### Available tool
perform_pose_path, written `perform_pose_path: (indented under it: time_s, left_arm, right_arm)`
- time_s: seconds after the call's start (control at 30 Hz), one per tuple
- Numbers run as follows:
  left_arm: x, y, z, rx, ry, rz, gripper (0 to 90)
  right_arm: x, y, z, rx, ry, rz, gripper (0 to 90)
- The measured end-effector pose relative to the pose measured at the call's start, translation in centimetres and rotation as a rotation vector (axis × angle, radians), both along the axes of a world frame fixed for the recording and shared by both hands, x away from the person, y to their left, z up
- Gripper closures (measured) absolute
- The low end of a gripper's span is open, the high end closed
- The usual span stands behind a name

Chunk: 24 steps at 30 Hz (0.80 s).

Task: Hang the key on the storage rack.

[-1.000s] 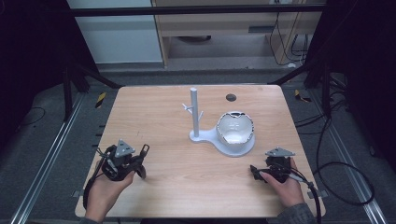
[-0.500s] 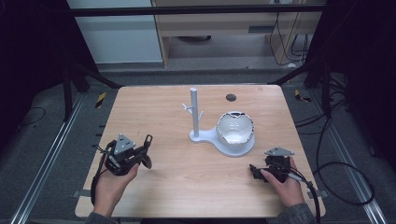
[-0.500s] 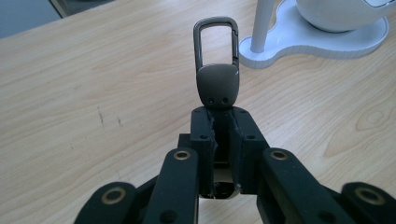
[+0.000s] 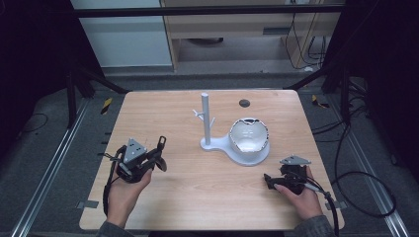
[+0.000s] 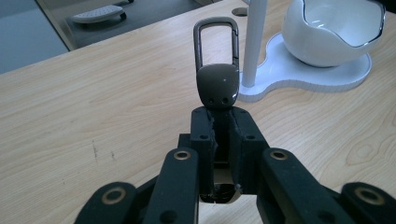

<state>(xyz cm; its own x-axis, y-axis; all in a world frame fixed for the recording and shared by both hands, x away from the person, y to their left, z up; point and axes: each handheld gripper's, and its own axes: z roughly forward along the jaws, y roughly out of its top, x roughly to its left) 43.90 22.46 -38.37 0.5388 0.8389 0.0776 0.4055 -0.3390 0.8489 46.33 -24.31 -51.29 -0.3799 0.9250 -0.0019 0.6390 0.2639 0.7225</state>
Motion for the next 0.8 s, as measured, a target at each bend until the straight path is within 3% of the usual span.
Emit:
perform_pose_path:
  time_s: [0.33,0.5,0.8]
  left_arm:
    - [1.1,-1.3,1.0,0.02,-0.029,-0.008,81.0]
    - [1.8,-2.3,1.7,-0.016,-0.046,-0.011,81.0]
    - [2.6,-4.3,2.6,0.013,-0.072,-0.035,81.1]
  right_arm:
    - [0.0,0.0,0.0,0.0,0.0,0.0,0.4]
    - [0.0,0.0,0.0,0.0,0.0,0.0,0.4]
    - [0.0,0.0,0.0,0.005,0.005,0.001,0.6]
